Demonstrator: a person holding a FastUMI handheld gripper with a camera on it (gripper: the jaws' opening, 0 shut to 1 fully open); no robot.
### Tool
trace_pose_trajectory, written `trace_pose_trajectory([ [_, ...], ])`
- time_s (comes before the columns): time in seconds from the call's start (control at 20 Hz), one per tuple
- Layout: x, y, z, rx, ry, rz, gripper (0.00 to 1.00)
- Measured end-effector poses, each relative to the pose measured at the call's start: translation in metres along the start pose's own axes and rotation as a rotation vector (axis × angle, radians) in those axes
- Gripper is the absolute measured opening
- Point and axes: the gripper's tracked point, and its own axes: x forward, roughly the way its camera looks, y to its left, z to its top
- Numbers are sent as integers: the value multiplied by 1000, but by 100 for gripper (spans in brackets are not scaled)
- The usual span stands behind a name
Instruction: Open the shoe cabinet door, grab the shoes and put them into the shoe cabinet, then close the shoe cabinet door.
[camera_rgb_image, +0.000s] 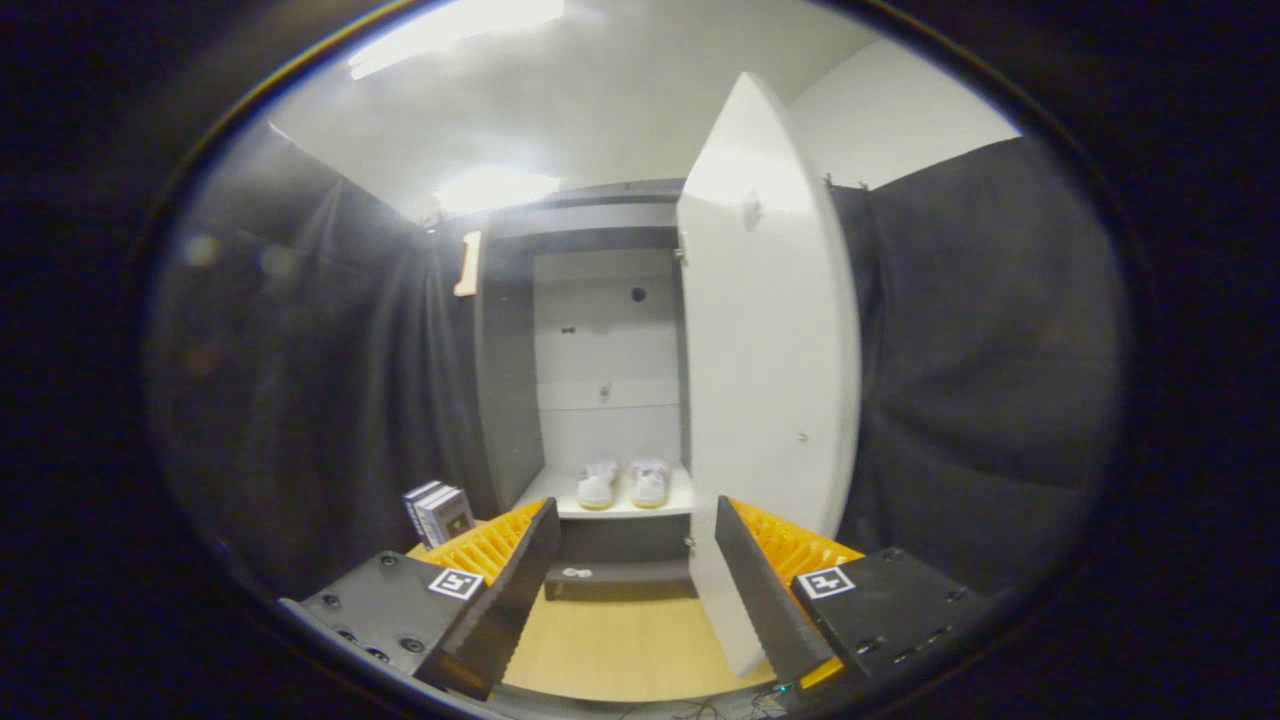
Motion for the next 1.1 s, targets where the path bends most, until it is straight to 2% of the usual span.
trace_pose_trajectory([
  [0.2, -19, -80, 1, -68, 16, -148, 97],
  [0.5, 25, -162, 15, -94, -1, -121, 98],
  [0.6, 54, -185, 16, -98, 3, -88, 98],
  [0.75, 98, -192, 13, -104, 14, -8, 98],
  [0.95, 139, -170, 12, -107, 4, 111, 98],
  [1.1, 155, -156, 8, -115, 11, 169, 97],
])
